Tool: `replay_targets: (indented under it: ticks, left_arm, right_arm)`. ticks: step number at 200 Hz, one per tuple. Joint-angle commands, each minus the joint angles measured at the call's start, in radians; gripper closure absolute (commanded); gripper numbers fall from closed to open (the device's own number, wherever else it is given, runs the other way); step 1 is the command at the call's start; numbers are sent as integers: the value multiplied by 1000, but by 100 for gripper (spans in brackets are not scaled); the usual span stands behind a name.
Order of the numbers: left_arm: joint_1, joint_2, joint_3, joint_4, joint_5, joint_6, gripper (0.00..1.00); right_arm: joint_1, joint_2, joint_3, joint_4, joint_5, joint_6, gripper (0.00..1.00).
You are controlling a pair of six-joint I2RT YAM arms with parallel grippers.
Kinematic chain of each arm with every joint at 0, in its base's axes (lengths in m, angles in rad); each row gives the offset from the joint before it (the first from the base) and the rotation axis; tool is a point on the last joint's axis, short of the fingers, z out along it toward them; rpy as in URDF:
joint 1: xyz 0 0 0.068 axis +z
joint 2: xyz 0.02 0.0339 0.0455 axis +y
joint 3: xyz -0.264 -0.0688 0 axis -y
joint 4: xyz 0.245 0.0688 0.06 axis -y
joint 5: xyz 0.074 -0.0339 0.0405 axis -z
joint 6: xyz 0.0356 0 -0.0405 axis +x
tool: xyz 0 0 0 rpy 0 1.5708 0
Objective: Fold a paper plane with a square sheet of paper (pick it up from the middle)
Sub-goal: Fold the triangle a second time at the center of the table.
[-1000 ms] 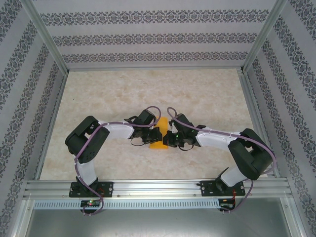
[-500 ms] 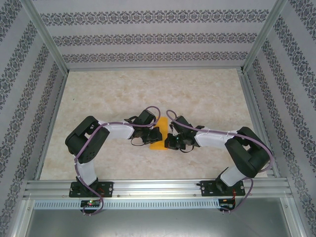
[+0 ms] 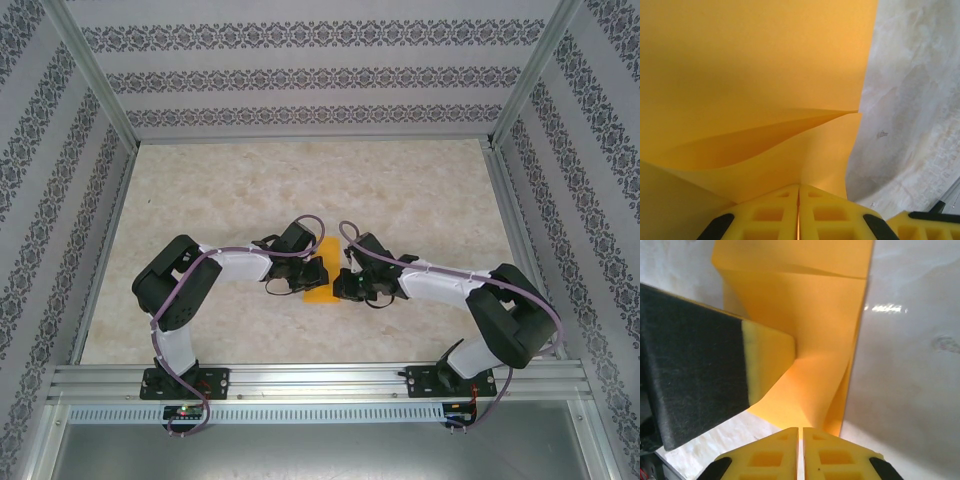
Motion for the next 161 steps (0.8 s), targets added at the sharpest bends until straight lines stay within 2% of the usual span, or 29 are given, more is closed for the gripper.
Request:
replay_targets:
  ticks: [1,32,93,161]
  left_arm:
    - [-9,28,3,-93,-95,-18,90]
    - [-9,29,4,-96,-95,-22,90]
    - [-9,23,9,-105,-97,-17,90]
    - [-9,25,13,-100,-99,-20,89]
  right_arm:
    - [32,-1,3,6,12,-25,88]
    - [60,32,26,-4,29,-29,89]
    - [49,56,22,-18,72,-12,89]
    - [15,18,-5,64,-7,25,89]
